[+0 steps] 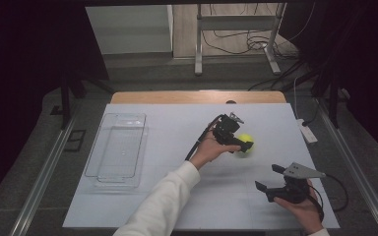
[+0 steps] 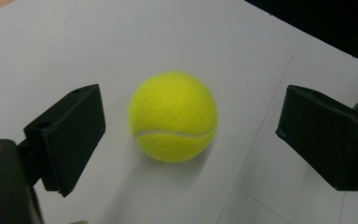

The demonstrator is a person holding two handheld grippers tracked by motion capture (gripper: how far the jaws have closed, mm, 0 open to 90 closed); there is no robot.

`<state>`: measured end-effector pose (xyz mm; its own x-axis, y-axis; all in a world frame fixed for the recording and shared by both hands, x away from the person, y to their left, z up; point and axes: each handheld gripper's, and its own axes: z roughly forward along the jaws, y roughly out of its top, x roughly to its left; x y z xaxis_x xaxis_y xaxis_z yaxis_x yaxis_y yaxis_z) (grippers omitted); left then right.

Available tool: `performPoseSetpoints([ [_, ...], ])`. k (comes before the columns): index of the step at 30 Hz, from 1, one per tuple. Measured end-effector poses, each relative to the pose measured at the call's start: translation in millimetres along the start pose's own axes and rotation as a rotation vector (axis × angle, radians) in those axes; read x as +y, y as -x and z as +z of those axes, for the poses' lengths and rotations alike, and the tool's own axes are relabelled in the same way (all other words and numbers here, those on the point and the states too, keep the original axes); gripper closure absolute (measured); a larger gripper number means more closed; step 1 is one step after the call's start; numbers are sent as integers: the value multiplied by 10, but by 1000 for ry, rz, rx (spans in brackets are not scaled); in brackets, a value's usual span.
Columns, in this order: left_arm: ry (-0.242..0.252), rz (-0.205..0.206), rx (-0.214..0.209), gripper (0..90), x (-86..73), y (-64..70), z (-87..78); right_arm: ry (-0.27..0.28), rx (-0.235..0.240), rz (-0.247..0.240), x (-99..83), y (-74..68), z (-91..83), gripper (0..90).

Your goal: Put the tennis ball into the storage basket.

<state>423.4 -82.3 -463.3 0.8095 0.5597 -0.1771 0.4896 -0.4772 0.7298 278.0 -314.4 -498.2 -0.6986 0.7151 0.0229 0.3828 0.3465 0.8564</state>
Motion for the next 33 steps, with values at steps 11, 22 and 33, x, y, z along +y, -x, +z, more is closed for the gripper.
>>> performPoseSetpoints([
  [11,-19,-21,4,76,-22,-58,114,1,0,1,-1,2,-1,96],
  [22,-29,-36,12,73,-48,-104,190,1,1,0,-2,2,1,96],
  [33,-40,-42,5,68,-72,-128,263,-1,2,1,-4,1,5,96],
])
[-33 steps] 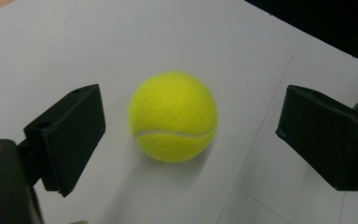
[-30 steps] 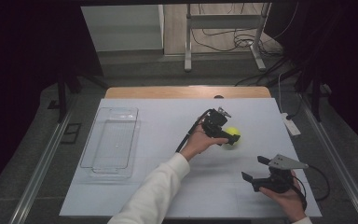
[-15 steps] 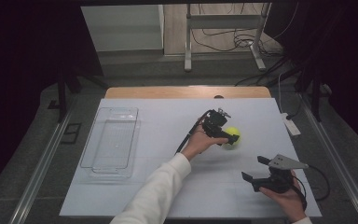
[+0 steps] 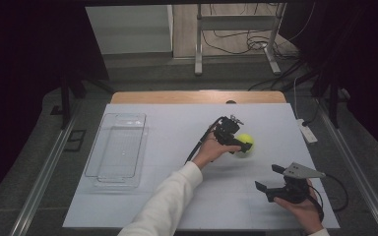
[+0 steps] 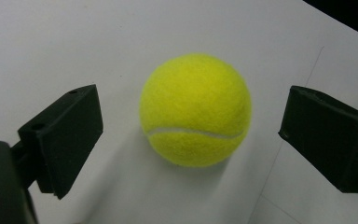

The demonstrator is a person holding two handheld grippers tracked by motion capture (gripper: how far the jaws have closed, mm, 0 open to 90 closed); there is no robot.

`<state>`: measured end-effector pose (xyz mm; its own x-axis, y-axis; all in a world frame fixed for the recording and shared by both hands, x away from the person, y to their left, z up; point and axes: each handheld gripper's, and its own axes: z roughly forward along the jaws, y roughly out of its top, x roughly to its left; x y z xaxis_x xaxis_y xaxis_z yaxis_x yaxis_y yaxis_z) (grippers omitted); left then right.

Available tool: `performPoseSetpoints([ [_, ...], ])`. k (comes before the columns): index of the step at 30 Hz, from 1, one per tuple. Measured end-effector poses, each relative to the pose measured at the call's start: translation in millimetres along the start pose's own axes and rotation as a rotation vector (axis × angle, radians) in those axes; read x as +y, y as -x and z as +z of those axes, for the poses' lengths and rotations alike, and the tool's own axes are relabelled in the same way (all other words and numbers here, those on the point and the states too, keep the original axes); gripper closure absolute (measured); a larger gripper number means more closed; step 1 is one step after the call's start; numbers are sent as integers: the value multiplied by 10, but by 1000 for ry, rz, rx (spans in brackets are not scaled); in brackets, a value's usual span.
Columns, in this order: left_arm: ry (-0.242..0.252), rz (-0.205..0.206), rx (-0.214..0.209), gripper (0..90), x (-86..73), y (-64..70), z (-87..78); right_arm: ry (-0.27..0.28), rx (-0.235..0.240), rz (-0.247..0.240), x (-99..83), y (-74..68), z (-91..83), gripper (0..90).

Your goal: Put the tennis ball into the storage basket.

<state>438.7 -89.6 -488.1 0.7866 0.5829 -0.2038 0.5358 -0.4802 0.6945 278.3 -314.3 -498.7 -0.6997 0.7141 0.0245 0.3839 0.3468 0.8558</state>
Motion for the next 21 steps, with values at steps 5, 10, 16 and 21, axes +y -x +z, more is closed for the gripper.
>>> performPoseSetpoints([
  [5,-9,3,-3,68,-8,-7,31,1,0,0,0,0,-1,96],
  [10,-13,-3,-5,68,-16,-18,75,0,0,-1,-2,1,3,96],
  [16,-21,-10,-6,69,-21,-17,138,-1,0,0,-3,3,4,96],
  [21,-26,-12,-7,71,-26,-8,181,-1,0,1,-4,3,2,96],
])
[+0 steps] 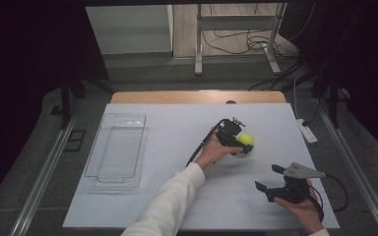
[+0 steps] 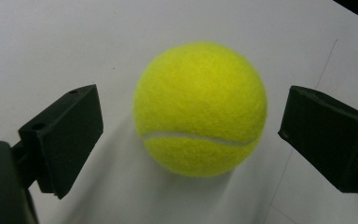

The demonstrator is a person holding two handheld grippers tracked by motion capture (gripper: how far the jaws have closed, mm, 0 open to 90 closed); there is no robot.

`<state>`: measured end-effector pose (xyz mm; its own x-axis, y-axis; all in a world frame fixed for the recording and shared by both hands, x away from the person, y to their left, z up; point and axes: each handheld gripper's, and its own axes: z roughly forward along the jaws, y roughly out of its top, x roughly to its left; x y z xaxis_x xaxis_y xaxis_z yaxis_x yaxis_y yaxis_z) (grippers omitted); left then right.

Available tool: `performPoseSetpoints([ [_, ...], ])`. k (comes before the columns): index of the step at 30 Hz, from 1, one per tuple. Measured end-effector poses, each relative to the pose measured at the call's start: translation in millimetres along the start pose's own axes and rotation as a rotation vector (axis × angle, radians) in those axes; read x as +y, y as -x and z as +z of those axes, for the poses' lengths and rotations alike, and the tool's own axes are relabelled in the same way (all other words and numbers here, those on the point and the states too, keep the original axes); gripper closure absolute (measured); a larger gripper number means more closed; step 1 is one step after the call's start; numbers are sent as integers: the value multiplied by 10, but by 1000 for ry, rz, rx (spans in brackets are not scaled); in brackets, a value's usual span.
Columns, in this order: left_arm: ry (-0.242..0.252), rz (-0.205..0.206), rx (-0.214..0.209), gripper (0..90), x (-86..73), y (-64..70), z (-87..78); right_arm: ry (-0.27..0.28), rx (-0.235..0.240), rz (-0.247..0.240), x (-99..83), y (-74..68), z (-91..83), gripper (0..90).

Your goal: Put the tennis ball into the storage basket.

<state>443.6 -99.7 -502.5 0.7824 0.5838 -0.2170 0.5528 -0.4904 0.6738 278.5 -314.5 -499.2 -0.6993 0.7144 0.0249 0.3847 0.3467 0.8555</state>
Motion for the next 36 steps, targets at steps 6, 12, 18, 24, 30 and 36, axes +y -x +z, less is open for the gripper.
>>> performPoseSetpoints([
  [6,-15,0,-3,75,-9,12,63,1,0,1,-1,2,-3,96],
  [12,-36,7,3,139,-22,9,96,1,0,2,-2,3,-5,96],
  [18,-38,13,4,226,-22,22,94,2,0,1,-1,4,-5,96],
  [24,-41,22,19,265,-14,47,89,3,-1,-1,-1,4,-9,96],
  [30,-39,32,32,269,-15,74,79,2,-4,0,0,6,-12,96],
  [36,-28,37,31,270,0,91,20,3,-3,2,-4,7,-14,96],
])
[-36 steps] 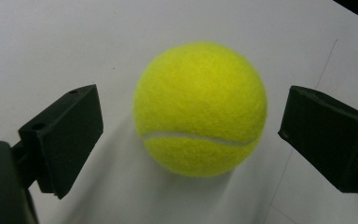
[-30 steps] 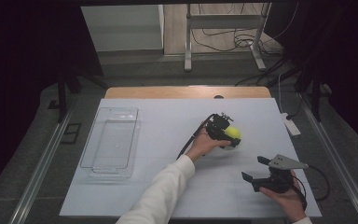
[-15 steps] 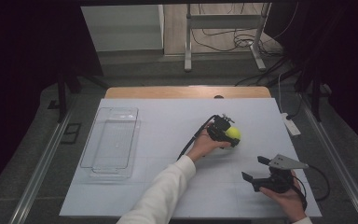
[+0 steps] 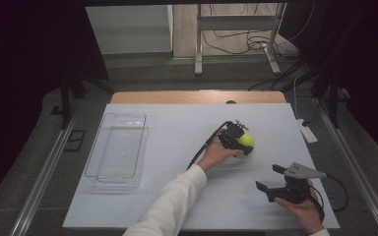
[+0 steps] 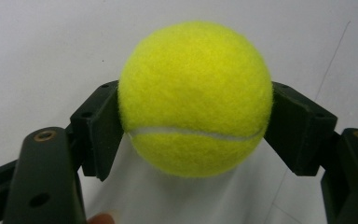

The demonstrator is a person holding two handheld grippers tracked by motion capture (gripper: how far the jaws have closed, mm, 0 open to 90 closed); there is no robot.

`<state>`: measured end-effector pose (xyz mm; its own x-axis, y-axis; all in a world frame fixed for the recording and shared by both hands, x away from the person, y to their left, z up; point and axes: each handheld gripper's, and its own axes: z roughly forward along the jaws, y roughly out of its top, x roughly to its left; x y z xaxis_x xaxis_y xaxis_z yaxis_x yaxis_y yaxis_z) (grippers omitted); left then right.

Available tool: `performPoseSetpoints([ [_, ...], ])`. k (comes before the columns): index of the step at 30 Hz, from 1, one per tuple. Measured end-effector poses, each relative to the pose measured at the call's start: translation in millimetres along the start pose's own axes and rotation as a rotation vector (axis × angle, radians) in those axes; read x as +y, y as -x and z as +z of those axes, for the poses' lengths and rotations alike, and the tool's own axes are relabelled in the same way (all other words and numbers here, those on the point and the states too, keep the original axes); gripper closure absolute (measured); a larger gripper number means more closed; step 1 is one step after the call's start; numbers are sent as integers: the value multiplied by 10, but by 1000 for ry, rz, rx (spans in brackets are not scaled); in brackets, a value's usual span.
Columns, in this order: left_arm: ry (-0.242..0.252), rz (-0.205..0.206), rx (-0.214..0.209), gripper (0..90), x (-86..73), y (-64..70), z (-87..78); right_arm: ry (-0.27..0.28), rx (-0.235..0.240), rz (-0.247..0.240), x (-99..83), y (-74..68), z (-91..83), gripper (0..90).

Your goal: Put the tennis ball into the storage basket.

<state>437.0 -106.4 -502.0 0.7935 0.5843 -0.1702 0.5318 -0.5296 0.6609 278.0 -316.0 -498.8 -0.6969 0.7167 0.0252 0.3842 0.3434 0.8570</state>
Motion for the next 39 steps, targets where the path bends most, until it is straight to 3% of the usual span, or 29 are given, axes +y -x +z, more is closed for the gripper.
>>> performPoseSetpoints([
  [15,42,21,-29,271,2,54,-198,0,-2,-1,1,-1,0,96],
  [39,97,32,-29,270,-129,78,-541,-4,-9,-4,3,-7,3,96],
])
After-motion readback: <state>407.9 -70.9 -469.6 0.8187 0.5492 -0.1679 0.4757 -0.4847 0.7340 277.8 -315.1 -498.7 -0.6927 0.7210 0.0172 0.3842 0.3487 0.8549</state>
